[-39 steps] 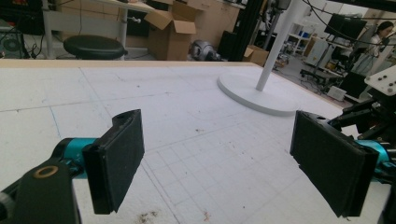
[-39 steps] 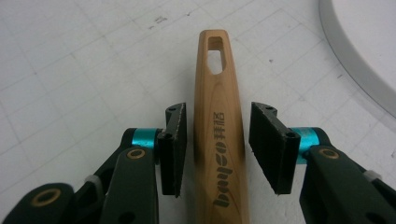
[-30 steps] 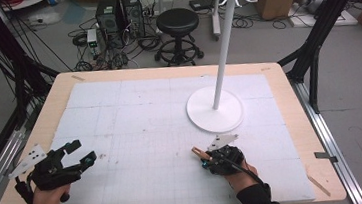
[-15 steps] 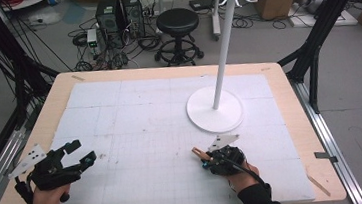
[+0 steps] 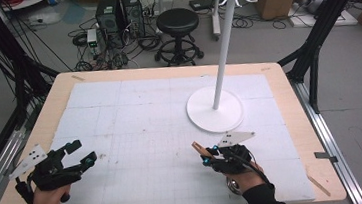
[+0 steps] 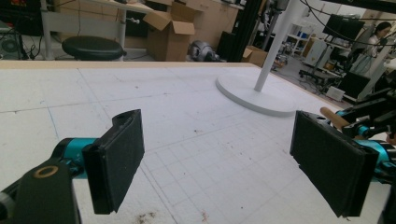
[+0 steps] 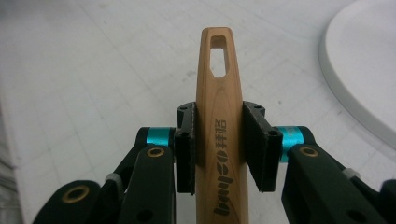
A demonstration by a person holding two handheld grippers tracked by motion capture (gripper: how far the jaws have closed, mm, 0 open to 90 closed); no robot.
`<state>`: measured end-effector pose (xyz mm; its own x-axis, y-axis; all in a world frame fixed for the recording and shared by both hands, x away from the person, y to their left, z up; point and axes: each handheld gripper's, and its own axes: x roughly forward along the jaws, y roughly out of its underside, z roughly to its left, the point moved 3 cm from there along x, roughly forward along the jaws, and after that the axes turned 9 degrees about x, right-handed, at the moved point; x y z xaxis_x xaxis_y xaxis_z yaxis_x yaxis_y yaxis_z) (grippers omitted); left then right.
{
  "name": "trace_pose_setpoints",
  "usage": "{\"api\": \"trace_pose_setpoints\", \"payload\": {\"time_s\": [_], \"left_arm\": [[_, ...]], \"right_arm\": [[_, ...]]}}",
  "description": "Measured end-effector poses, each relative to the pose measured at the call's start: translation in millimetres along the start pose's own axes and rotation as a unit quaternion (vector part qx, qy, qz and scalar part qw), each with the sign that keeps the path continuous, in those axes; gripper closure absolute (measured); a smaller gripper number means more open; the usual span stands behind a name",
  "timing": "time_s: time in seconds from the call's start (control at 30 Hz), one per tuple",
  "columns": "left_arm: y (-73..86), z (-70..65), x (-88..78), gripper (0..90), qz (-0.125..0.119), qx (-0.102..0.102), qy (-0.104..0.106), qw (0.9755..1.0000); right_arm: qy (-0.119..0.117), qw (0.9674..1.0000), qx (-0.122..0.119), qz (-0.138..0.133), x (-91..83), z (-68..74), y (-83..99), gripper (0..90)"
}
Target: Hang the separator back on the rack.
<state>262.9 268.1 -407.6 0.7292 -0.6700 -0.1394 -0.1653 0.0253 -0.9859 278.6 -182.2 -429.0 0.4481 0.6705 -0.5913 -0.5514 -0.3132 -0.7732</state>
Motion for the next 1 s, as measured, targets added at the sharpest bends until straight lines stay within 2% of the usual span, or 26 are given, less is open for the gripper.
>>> {"api": "trace_pose_setpoints", "payload": {"time_s": [0.17,0.23,0.33,0.47,0.53,0.67,0.7,0.77,0.87,1.0], "left_arm": [[-4.6,-3.2,-0.4,18.1,-0.009,-0.005,0.010,0.9999],[-9.6,-6.4,-1.2,18.2,-0.024,-0.018,0.024,0.9992],[-19.4,-14.3,0.0,18.1,-0.040,-0.016,0.045,0.9981],[-28.2,-26.4,4.4,18.0,-0.044,-0.008,0.086,0.9953],[-31.1,-31.6,6.9,18.0,-0.043,-0.005,0.100,0.9940],[-38.0,-40.6,11.8,18.1,-0.039,-0.002,0.127,0.9911],[-41.1,-44.8,12.8,18.5,-0.037,-0.003,0.142,0.9892],[-46.7,-53.1,13.7,25.1,-0.038,0.007,0.170,0.9848],[-55.2,-64.4,17.3,24.6,-0.045,0.013,0.186,0.9814],[-65.9,-76.0,26.7,23.9,-0.051,0.014,0.214,0.9755]], "right_arm": [[-0.030,0.9990,0.004,-0.034,-7.6,6.4,-7.7,67.6],[-0.041,0.9979,0.003,-0.049,-11.2,10.5,-12.6,67.6],[-0.061,0.9957,-0.003,-0.070,-15.4,17.6,-20.5,67.5],[-0.093,0.9914,-0.009,-0.092,-17.6,30.4,-30.4,67.5],[-0.112,0.9887,-0.015,-0.098,-17.1,37.2,-34.2,67.6],[-0.134,0.9850,-0.027,-0.105,-13.3,48.2,-40.7,67.6],[-0.139,0.9842,-0.029,-0.106,-12.7,49.6,-41.8,67.6],[-0.157,0.9803,-0.031,-0.115,-11.1,54.4,-44.9,67.6],[-0.181,0.9746,-0.036,-0.127,-10.4,60.5,-48.5,67.5],[-0.203,0.9689,-0.045,-0.134,-10.6,68.7,-50.5,67.5]]}}
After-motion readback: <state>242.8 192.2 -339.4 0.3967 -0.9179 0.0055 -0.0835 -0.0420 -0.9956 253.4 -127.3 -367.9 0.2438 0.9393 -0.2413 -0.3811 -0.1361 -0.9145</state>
